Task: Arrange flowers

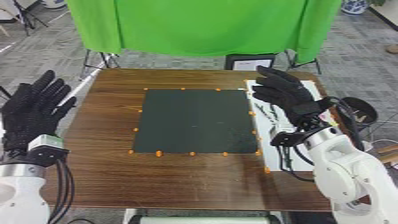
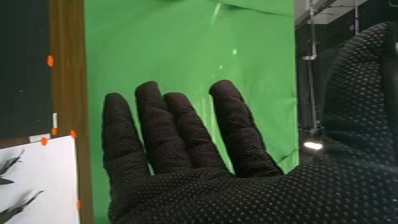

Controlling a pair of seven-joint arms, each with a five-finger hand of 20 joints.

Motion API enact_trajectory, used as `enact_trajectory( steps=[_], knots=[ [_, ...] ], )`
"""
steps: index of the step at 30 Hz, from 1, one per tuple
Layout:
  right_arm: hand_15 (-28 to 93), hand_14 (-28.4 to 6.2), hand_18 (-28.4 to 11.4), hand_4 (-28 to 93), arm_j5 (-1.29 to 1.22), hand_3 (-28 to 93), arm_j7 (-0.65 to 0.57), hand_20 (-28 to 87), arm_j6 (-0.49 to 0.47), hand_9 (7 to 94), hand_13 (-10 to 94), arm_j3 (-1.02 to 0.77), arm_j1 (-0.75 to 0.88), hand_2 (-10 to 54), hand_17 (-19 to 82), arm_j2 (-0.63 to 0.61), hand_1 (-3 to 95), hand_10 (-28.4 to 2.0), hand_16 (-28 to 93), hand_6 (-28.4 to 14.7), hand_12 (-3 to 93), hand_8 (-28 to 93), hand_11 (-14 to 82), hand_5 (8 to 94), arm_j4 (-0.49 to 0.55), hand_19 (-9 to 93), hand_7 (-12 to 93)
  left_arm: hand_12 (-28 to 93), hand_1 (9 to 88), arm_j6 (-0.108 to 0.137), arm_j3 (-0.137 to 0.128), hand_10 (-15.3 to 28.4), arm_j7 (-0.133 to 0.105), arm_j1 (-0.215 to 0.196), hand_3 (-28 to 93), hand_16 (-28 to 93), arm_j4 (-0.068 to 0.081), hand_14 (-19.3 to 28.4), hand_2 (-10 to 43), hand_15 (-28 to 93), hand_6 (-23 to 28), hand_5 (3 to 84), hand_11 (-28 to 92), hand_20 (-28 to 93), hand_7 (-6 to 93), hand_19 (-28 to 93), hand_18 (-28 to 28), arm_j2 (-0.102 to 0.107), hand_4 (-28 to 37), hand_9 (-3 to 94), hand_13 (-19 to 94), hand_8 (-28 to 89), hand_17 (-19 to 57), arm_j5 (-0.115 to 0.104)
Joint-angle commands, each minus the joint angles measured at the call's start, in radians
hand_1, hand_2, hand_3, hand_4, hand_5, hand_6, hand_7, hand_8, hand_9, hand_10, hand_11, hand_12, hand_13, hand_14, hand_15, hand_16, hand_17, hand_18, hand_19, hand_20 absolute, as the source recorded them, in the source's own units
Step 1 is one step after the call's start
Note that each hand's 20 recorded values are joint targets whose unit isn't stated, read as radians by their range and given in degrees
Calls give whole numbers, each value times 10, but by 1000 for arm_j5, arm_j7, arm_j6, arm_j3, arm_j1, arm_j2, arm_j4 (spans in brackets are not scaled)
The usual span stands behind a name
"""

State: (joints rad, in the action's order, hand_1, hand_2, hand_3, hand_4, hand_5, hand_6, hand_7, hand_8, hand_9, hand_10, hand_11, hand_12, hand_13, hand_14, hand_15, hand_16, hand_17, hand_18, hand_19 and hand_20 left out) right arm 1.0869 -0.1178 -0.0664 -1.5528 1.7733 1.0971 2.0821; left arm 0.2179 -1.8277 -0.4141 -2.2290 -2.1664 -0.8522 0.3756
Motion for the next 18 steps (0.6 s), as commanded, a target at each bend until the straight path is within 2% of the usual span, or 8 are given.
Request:
enact_trajectory(
  steps=[1,8,15,18],
  knots=[
    [88,-157,-181,-242,2,817,8,154,19,339,314,-7,21,-59,136,-2,160,-172,223,-29,157,-113,44,343,17,259,170,109,244,-4,-15,161,0,-16,727,-48,-10,131,68,194,93,373,92,72,72,323,145,-10,-283,282,169,-64,-67,2],
    [95,-157,-182,-242,-8,813,5,155,28,342,317,-4,20,-58,135,-1,162,-172,225,-29,158,-114,47,346,17,265,172,111,243,-8,-9,161,0,-17,729,-46,-7,131,68,194,93,377,91,72,73,323,145,-11,-283,283,170,-64,-68,-2],
    [109,-158,-185,-242,-8,815,0,158,28,343,321,-13,29,-60,134,-6,162,-171,227,-29,159,-114,48,347,23,275,173,112,243,-4,-13,161,1,-24,728,-46,-12,132,67,195,94,378,91,72,74,322,145,-15,-283,284,171,-64,-68,1],
    [131,-158,-190,-243,63,816,-43,168,64,349,327,-15,42,-59,133,-23,162,-173,232,-29,162,-115,54,348,49,298,174,112,243,-1,-16,162,-4,-31,728,-46,-16,133,67,195,94,378,91,73,73,322,145,-16,-283,285,171,-64,-68,-2]
  ],
)
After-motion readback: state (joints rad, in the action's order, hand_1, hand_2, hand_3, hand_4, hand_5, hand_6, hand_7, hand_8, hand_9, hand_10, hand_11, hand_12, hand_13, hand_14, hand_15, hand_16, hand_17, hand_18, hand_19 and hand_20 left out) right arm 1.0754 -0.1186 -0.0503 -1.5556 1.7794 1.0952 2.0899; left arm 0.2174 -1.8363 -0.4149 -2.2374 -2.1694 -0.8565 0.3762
